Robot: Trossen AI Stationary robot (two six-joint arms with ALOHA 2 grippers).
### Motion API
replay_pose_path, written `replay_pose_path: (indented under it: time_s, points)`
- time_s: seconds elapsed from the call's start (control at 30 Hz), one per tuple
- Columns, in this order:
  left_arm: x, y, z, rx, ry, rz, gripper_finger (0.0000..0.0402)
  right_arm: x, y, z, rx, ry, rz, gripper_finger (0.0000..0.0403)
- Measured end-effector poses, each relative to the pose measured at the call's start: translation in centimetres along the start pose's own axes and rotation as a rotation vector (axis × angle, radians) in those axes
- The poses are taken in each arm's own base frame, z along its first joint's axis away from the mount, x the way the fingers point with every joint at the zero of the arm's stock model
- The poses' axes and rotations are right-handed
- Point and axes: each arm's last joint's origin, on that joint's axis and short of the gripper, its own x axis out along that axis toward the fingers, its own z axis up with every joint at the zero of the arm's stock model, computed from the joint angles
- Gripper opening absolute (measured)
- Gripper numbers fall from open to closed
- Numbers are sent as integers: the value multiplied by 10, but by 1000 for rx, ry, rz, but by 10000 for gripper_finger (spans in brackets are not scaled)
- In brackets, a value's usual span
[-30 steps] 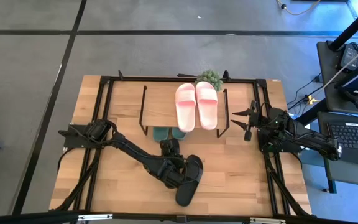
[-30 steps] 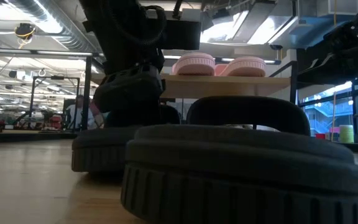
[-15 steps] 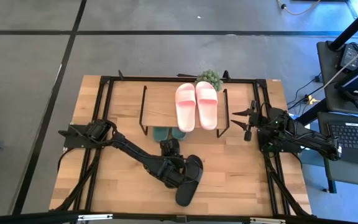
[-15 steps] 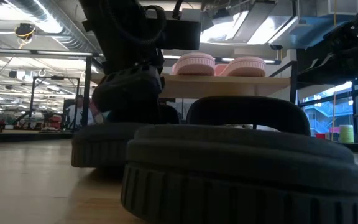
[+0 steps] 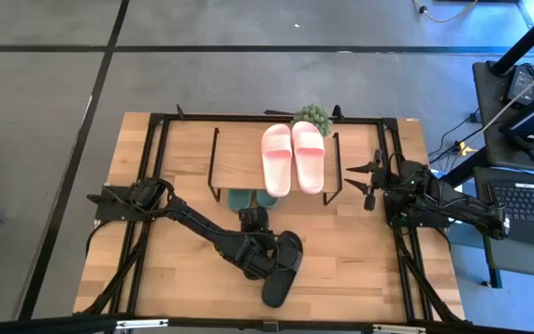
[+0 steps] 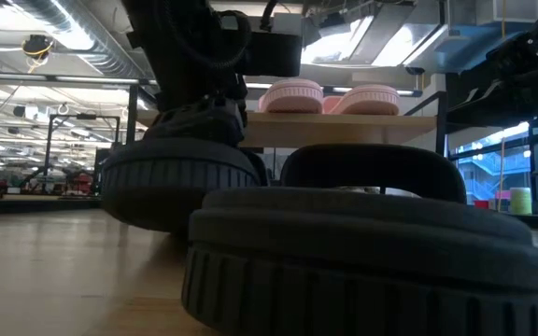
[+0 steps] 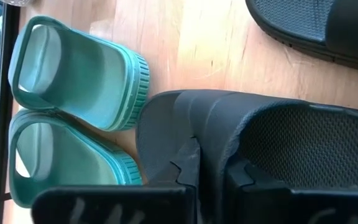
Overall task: Pick and place slides into the shelf
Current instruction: Put the left black slide under the shelf
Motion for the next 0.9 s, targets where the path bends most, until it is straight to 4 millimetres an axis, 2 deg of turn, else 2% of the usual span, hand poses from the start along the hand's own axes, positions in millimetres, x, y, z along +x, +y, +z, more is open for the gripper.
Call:
replay_pose_path:
  time_s: [0.9]
  points:
    - [0, -1, 0, -11, 7, -18, 5, 0, 0, 0, 0, 0, 0, 157]
